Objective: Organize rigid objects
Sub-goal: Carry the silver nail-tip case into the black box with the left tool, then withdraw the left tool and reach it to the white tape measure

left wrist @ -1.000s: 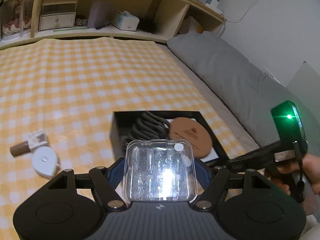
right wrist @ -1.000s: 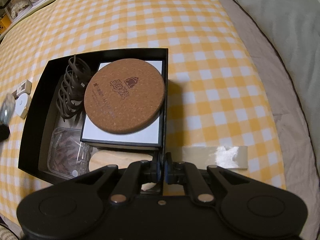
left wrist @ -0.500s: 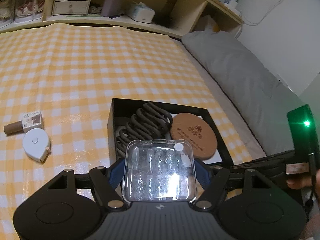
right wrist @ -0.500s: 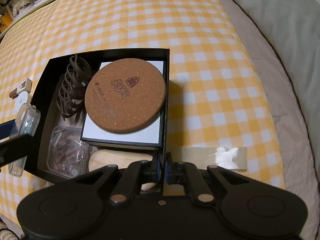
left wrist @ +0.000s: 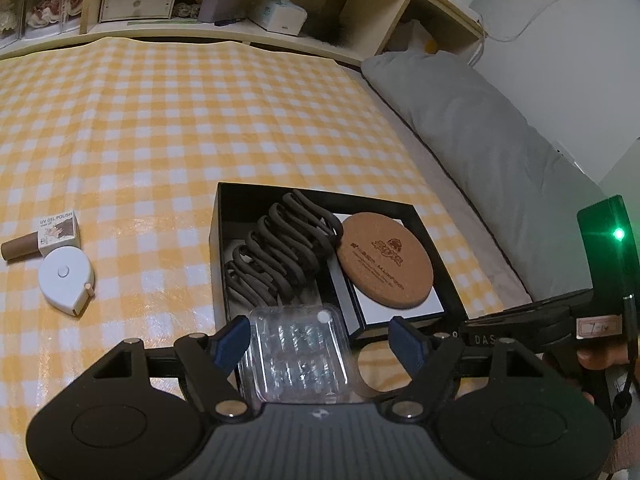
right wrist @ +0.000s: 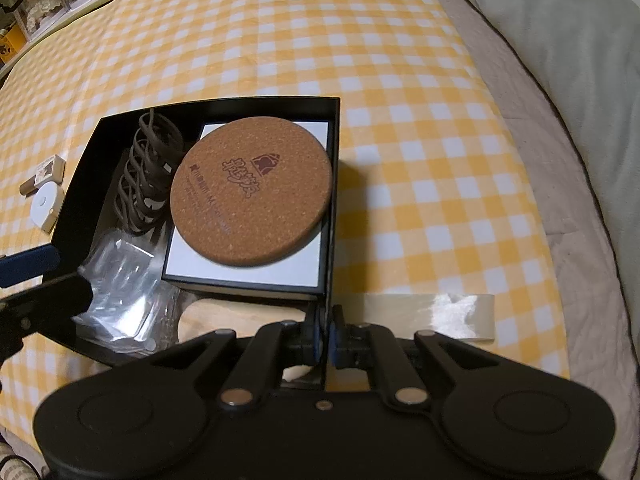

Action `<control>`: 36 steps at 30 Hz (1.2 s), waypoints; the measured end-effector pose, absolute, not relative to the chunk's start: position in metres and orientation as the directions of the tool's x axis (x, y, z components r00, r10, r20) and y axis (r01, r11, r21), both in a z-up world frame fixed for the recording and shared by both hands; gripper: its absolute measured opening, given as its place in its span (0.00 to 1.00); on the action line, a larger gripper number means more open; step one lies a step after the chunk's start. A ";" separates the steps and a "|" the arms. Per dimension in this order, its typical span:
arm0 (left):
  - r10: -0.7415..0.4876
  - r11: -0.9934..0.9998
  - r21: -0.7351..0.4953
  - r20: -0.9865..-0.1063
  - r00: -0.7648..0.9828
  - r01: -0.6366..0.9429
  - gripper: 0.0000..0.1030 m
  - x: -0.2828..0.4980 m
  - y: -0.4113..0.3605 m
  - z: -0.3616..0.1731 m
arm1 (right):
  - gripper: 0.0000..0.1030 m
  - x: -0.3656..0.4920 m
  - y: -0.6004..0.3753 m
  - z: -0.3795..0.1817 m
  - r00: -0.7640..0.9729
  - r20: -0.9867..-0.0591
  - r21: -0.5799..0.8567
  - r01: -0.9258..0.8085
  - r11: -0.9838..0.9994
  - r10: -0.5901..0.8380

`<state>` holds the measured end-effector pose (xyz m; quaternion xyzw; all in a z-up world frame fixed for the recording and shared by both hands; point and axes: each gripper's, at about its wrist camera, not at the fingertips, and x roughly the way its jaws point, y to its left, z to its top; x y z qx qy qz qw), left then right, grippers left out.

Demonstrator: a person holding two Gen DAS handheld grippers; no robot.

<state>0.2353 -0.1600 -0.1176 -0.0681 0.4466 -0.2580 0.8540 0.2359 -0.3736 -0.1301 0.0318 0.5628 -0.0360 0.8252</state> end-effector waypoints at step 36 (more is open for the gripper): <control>-0.292 0.947 -0.134 -0.735 0.612 0.291 1.00 0.295 -0.064 -0.137 | 0.06 0.236 -0.372 -0.130 0.365 -0.930 0.003 0.086 0.996 -0.029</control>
